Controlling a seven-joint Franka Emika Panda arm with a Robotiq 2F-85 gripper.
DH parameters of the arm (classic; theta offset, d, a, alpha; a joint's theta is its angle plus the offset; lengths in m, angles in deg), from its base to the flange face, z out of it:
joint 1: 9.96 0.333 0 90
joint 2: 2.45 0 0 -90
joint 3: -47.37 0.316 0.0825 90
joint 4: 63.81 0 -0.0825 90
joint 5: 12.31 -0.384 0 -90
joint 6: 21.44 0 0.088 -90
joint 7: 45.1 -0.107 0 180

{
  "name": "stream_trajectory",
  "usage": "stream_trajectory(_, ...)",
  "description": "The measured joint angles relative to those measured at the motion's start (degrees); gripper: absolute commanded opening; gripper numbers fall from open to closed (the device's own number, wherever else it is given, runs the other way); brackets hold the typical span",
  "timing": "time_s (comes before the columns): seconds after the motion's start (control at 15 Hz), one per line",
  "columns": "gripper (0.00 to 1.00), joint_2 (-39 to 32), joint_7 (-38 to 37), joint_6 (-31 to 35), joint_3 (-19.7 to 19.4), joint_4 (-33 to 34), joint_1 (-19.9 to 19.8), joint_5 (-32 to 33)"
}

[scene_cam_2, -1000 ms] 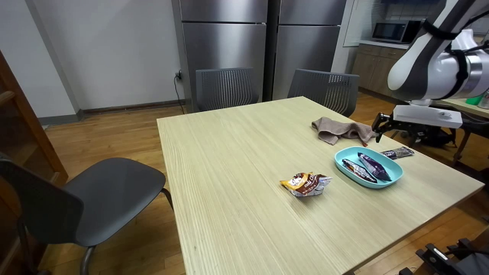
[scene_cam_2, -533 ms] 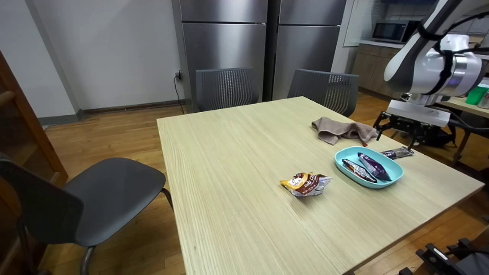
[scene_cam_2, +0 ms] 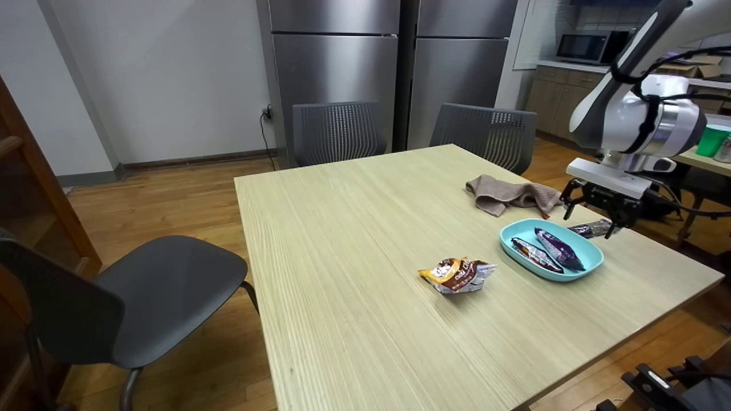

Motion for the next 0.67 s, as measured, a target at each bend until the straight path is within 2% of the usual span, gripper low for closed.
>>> stream_trajectory(0.33, 1.0, -3.9, -4.4, -3.5, -0.7, 5.2, -0.3, -0.6)
stream_trajectory(0.4, 0.75, -4.5, -5.0, -4.0, -0.8, 6.0, -0.3, -0.7)
stream_trajectory(0.53, 0.66, -5.3, -5.5, -5.1, -0.8, 7.2, -0.4, -0.7)
stream_trajectory(0.67, 0.49, -5.7, -5.7, -5.6, -0.8, 7.9, -0.4, -0.7)
